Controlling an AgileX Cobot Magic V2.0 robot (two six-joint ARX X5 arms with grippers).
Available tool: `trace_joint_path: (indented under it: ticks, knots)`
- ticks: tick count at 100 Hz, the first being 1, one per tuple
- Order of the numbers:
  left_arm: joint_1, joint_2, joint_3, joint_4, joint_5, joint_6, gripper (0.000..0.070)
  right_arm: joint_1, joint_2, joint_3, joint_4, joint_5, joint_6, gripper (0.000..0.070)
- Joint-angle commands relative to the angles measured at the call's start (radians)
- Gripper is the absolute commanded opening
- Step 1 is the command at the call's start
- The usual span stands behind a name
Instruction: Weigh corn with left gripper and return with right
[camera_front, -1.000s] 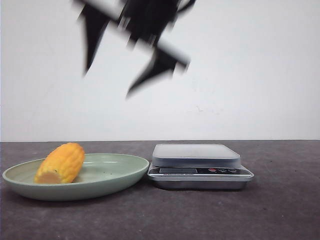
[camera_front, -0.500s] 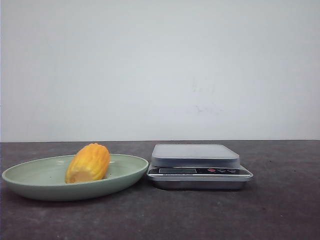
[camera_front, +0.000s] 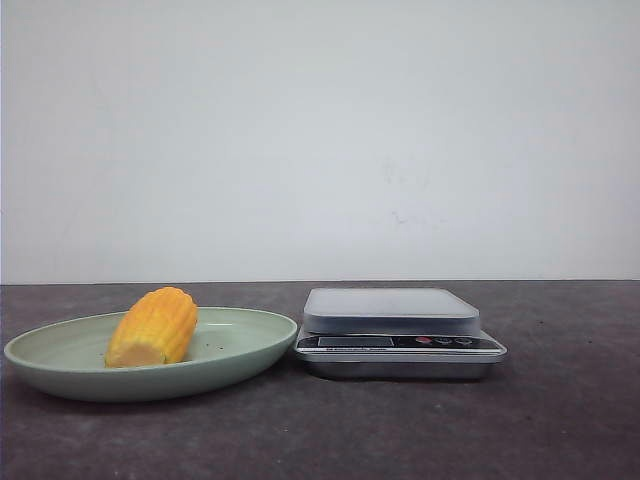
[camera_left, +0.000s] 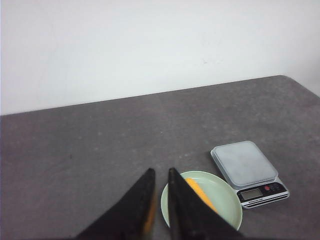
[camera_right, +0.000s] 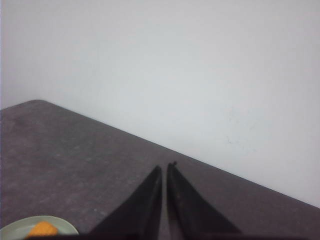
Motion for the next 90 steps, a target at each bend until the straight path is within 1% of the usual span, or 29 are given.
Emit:
trace_joint_path:
  ticks: [1, 75, 90]
  knots:
    - [-0.006, 0.007, 0.026, -0.041, 0.002, -0.024, 0.0, 0.01, 0.005, 0.008, 0.013, 0.002, -0.01, 0.001]
    - [-0.006, 0.007, 0.026, -0.041, 0.002, -0.024, 0.0, 0.01, 0.001, 0.008, 0.024, 0.002, -0.01, 0.001]
    - [-0.006, 0.007, 0.026, -0.041, 0.002, -0.024, 0.0, -0.048, -0.024, 0.004, 0.019, 0.003, -0.01, 0.001]
